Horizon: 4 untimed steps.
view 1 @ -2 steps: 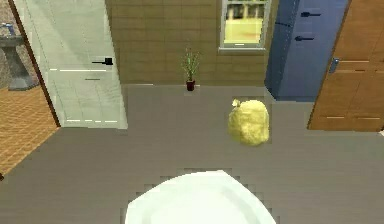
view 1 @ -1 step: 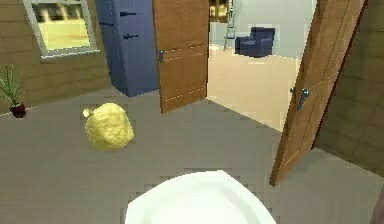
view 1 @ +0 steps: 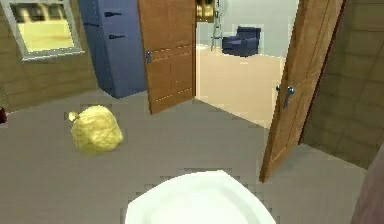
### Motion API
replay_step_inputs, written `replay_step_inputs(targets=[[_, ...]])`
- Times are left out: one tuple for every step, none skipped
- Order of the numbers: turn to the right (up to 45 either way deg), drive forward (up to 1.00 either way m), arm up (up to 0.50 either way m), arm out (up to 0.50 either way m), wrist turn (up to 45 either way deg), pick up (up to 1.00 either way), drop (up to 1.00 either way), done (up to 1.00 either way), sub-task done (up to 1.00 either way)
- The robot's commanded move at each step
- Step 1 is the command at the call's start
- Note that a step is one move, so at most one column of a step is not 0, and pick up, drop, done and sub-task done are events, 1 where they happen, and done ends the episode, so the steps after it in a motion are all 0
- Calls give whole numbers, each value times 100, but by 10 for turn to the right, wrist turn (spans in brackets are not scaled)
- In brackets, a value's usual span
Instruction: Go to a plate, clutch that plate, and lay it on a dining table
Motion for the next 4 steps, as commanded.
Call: replay_step_inputs(targets=[[0,40,0,0,0,0,0,0,0],[30,0,0,0,0,0,0,0,0],[0,100,0,0,0,0,0,0,0],[120,0,0,0,0,0,0,0,0]])
